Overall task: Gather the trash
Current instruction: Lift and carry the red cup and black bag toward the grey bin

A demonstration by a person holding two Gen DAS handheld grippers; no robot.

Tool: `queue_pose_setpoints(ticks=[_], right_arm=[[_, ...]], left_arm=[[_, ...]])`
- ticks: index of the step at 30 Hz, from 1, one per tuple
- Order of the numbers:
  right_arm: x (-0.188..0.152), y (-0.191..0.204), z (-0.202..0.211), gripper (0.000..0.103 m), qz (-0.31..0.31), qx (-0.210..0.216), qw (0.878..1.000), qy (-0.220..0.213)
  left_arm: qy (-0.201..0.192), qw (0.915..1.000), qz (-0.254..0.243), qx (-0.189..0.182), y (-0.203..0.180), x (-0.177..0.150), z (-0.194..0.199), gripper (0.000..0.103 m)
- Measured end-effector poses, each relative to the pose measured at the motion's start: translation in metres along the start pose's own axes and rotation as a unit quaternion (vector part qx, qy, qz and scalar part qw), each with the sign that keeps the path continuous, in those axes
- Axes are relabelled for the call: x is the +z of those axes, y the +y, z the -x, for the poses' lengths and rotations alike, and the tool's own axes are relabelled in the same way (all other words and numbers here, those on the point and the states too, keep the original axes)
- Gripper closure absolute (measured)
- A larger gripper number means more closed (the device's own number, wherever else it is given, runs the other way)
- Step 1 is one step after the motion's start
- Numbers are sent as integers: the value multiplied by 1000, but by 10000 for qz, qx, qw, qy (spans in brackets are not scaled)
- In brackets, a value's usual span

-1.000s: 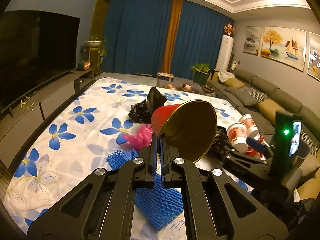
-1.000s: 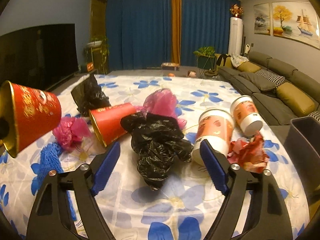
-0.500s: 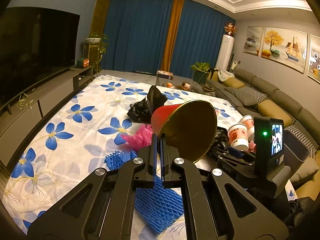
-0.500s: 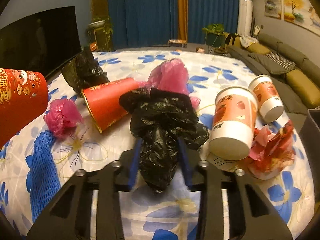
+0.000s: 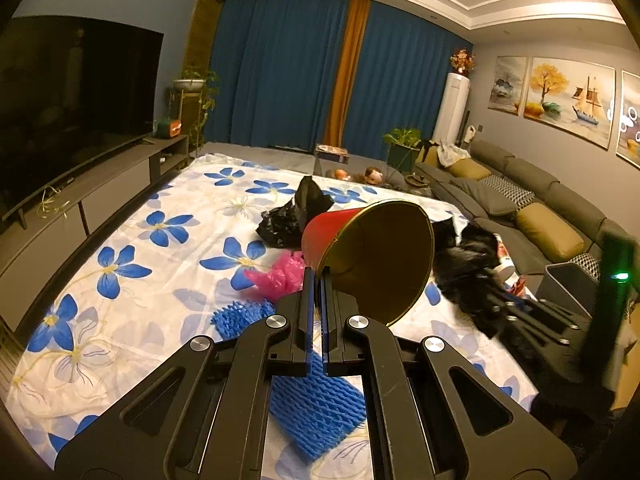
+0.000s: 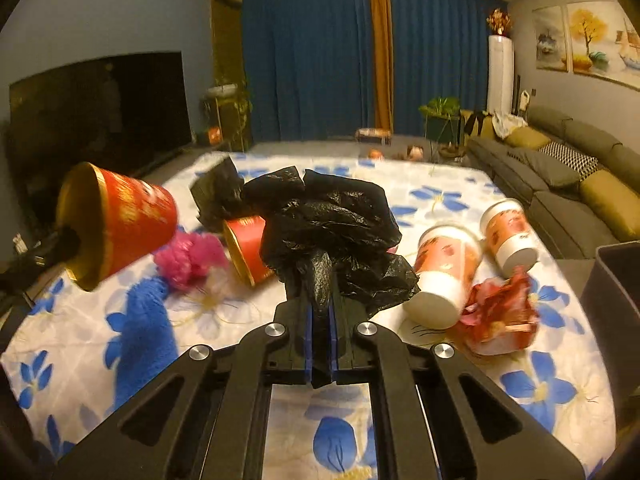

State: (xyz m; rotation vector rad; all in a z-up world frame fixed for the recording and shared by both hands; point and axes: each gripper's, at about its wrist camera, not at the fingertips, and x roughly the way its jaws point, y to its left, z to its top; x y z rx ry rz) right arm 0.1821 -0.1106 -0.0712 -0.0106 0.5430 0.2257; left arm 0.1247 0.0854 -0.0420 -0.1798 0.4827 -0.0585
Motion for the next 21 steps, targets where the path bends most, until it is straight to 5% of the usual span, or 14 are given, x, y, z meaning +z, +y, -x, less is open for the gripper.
queue_pose_setpoints(ticks=[21], right_arm=[[-6,-44,94,96,-235,71,9977,-626]], left_arm=[[-199,9990,-355,-192,-58,-3,30,101]])
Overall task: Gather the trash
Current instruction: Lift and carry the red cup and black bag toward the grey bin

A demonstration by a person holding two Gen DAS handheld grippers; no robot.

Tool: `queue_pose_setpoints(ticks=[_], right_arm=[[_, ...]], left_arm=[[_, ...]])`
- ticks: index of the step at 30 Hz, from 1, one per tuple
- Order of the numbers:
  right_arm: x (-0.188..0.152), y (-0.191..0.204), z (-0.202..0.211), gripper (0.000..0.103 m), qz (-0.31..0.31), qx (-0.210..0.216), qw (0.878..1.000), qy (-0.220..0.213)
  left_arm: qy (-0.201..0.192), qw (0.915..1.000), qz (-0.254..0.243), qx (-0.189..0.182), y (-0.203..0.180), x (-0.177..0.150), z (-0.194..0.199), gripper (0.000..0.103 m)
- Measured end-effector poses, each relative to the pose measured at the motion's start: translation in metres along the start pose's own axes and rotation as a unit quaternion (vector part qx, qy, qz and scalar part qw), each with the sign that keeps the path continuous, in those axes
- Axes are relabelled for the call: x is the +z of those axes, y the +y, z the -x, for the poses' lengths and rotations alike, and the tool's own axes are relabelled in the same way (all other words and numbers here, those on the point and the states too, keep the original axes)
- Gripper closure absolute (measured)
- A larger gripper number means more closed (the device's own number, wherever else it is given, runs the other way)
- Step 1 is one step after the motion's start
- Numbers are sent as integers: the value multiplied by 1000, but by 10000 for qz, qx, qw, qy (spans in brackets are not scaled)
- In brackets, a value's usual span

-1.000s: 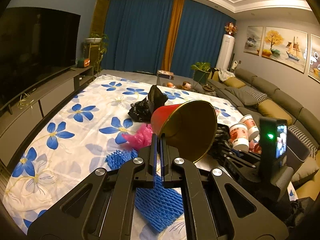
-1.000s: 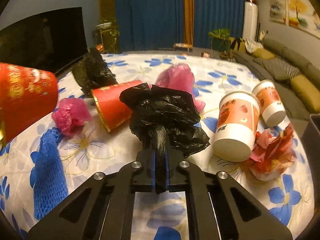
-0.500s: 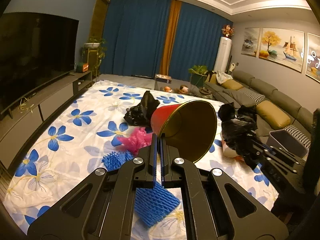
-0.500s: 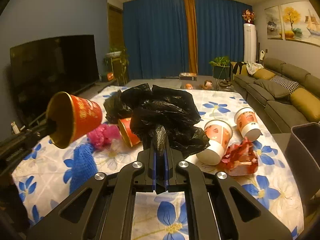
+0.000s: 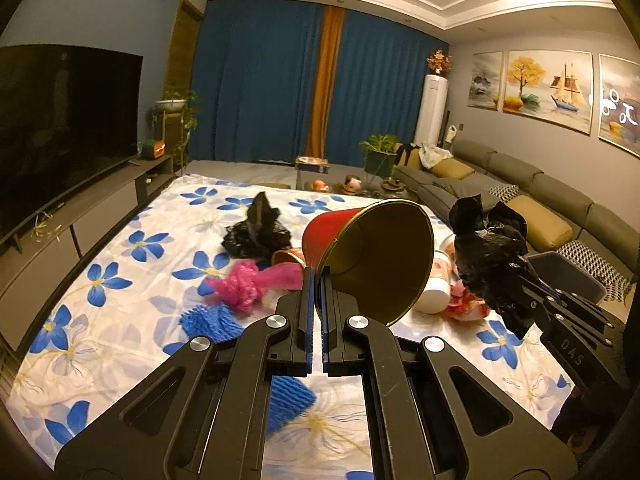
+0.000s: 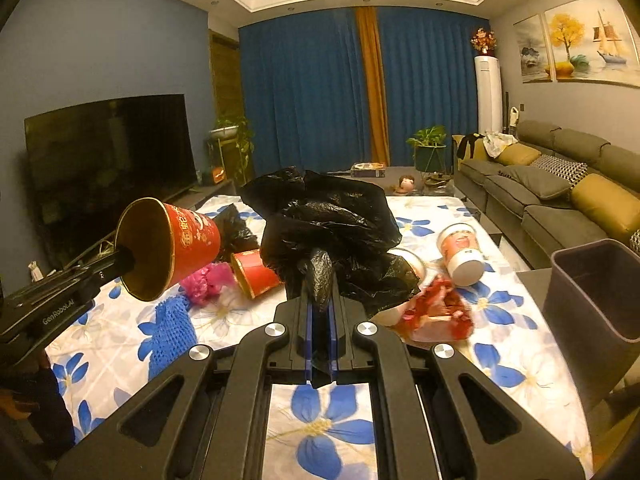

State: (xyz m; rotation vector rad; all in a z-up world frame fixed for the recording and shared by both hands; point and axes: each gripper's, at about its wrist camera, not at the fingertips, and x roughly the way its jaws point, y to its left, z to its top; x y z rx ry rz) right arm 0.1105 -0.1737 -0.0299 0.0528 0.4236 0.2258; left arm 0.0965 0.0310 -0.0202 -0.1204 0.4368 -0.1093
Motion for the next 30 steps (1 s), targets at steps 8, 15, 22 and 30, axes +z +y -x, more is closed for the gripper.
queue_pose_setpoints(ticks=[8,15,22,30], right_arm=[[-1,-30,20,96,-94,-196,9997,-104],[-2,-60,37,96,-221,-456,9985,-218],[-2,-93,50,96,-325,-756,9961,-302],[-6,-131,64,96,-444,-1123,9919,-395]], left_arm=[[-13,9995,-203,-228,-40,0,-4,101],[-58,9975,-451,-540,-86,1,-13,101],[-68,9943,-665,-827,-128,0,-24,101],[-131,9884,-898,-1218,-178,0,-35,101]])
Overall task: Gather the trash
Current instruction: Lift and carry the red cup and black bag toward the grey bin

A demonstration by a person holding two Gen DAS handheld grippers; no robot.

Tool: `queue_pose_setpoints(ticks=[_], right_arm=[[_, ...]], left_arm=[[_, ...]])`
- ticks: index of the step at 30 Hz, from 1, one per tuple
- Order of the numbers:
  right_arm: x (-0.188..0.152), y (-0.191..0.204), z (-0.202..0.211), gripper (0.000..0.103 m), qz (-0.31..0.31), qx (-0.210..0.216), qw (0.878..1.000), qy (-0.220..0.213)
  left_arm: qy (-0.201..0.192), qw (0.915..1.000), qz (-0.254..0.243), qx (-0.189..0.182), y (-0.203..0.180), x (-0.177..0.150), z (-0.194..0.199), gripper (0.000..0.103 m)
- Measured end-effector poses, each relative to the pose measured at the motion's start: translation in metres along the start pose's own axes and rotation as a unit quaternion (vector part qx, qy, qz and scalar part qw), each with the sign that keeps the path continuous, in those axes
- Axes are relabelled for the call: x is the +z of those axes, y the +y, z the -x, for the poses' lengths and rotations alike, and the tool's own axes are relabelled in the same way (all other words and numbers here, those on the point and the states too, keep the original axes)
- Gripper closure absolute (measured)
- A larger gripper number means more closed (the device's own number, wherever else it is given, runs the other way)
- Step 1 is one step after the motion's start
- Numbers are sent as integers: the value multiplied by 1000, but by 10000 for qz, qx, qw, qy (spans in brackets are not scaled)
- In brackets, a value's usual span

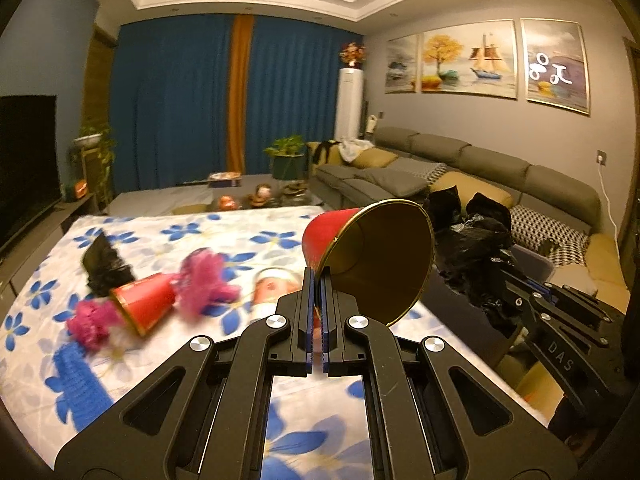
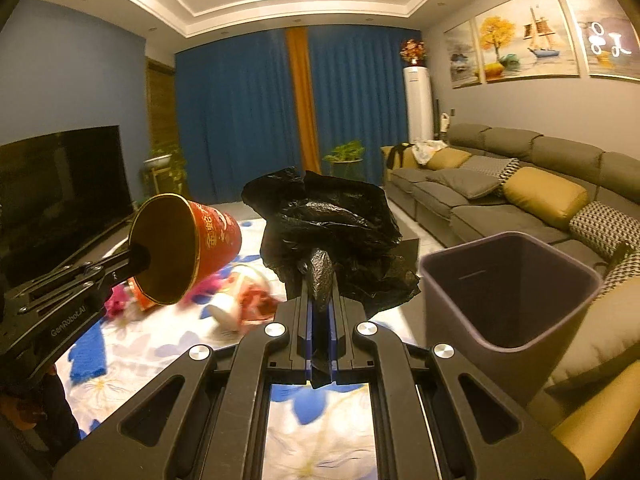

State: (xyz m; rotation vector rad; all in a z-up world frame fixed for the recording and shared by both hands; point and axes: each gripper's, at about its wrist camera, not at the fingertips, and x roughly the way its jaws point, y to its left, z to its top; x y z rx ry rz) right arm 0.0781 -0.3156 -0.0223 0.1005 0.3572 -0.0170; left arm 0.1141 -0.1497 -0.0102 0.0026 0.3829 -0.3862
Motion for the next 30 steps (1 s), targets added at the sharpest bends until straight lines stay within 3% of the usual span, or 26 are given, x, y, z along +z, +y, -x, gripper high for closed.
queue_pose_setpoints(ticks=[16,30], right_arm=[[5,-95,2,96,-418,-1009,9937,-246],[10,-136,-7,96,-777,-1550,9840,-420]], left_arm=[[-187,9949,-379,-918,-100,17,-57,101],[-33,9877,-465,-1494,-156,22,-116,101]])
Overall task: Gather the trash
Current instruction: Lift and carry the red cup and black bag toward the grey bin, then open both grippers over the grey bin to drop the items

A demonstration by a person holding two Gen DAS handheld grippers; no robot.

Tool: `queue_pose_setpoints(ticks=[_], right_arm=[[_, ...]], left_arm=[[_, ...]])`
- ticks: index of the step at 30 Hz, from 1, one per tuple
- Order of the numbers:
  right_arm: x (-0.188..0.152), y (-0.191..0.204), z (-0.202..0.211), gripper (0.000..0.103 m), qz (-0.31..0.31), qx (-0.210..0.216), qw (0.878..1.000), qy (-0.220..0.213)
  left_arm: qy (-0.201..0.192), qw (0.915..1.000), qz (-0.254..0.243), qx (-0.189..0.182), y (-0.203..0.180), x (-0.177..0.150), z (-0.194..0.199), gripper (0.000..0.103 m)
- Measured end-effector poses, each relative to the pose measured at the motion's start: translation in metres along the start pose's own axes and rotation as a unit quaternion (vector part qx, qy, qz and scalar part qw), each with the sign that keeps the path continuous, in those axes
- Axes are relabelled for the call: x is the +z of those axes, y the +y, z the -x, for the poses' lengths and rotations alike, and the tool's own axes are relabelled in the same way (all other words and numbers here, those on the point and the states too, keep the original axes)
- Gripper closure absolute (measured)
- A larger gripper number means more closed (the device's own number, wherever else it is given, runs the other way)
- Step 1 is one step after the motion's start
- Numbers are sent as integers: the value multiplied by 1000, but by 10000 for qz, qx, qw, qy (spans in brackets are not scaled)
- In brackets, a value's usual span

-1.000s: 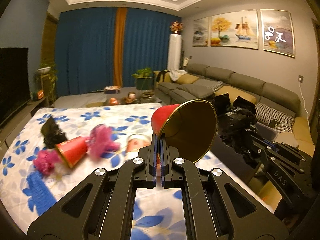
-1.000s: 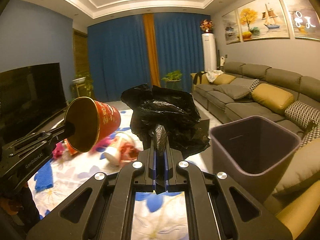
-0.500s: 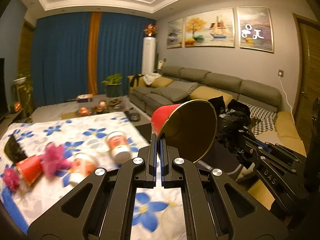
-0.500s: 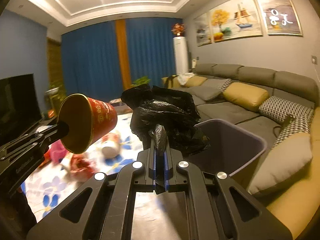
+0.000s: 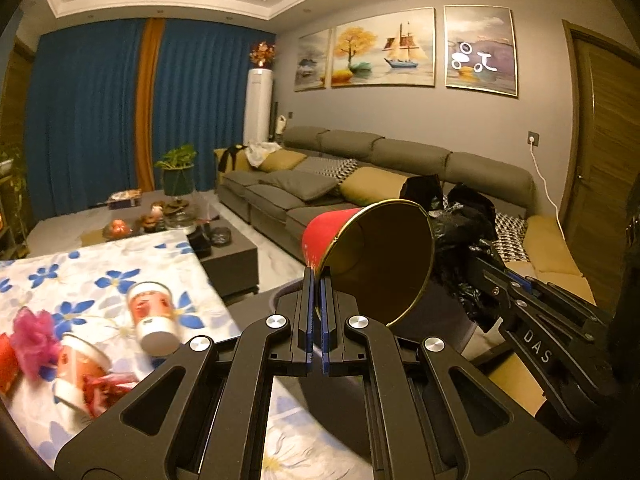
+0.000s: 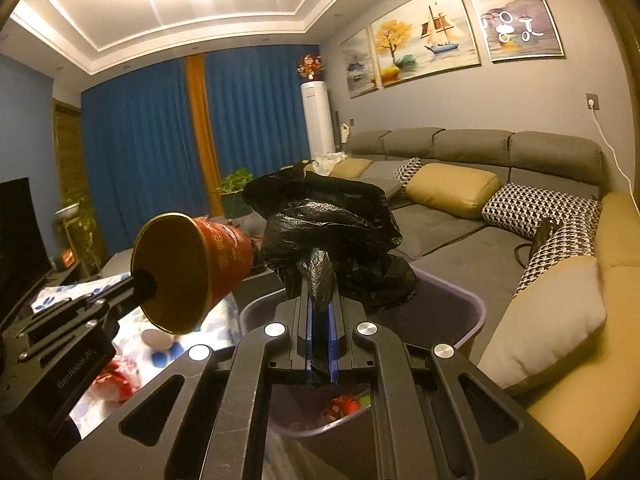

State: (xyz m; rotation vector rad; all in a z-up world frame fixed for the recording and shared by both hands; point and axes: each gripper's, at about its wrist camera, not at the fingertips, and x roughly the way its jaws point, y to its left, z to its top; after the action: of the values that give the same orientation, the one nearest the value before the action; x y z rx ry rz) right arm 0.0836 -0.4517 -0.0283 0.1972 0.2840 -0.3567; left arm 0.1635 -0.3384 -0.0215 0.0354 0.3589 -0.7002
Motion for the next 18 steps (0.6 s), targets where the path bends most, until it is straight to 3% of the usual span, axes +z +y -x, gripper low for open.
queue_pose_setpoints(ticks=[18], right_arm=[[2,-6,-22,96,-95,-247,9996,80]], left_arm=[[241,9988,167,-392,-7,-1,-57,101]])
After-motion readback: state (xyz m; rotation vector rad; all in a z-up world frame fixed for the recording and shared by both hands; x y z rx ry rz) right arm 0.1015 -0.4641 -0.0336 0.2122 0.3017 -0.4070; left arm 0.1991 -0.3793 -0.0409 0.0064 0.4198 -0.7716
